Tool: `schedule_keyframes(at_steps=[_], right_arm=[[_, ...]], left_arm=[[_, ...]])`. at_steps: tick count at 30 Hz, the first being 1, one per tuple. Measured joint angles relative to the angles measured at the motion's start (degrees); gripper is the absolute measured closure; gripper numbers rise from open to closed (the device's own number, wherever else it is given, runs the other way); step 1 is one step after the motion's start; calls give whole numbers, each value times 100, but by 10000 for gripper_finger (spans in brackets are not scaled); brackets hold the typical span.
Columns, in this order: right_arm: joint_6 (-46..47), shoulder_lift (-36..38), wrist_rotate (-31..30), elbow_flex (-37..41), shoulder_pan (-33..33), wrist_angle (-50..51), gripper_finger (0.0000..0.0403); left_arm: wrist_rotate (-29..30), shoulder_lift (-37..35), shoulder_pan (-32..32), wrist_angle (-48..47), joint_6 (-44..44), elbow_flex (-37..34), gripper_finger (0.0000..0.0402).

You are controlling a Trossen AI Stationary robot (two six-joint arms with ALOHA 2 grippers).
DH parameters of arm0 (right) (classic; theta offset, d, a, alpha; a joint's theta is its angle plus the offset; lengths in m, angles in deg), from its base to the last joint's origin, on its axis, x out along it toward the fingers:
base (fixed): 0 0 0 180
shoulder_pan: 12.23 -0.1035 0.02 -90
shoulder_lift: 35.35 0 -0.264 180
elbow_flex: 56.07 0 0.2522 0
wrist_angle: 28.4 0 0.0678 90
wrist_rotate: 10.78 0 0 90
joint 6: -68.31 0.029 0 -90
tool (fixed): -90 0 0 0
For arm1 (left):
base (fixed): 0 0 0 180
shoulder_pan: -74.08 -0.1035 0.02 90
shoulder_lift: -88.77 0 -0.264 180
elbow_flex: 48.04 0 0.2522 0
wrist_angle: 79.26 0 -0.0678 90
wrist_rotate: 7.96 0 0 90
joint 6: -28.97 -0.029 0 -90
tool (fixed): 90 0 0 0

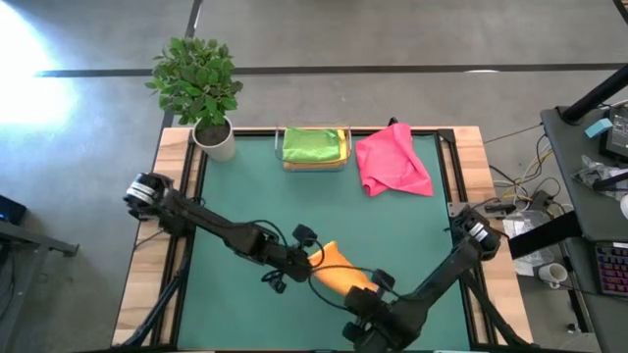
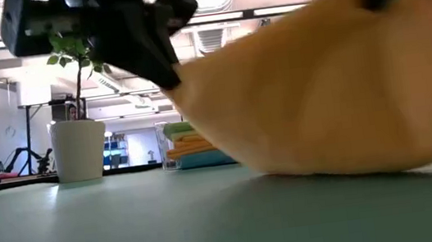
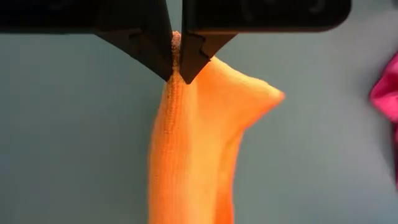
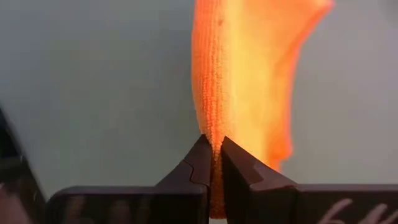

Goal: Fold microfiber towels
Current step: Put the folded orange microfiber towel into the transparent bin

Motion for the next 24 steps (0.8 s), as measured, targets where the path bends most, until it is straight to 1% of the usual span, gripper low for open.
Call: schedule_keyframes(at_steps=[5, 9, 11, 16, 18, 21, 24], right_arm=[[-448, 0, -518, -536, 388, 476, 394], [-973, 16, -968, -1011, 771, 1004, 394], [-1250, 28, -1027, -1215, 1018, 1252, 394], [-1975, 61, -1195, -1512, 1668, 1623, 394], [-2383, 61, -1299, -1580, 1930, 1688, 394], [-3073, 90, -1352, -1669, 2338, 1674, 394], [-3829, 120, -1476, -1763, 2749, 1654, 394]], left_arm=[[51, -582, -66, -725, 0, -5, 401], [412, -1008, -150, -1121, 3, -18, 401], [666, -1195, -211, -1320, 4, -25, 401], [1231, -1564, -500, -1352, -3, -25, 401], [1439, -1673, -664, -1367, -4, -25, 401], [1913, -1776, -928, -1376, -44, -25, 401], [2184, -1849, -1239, -1350, -289, -25, 402]])
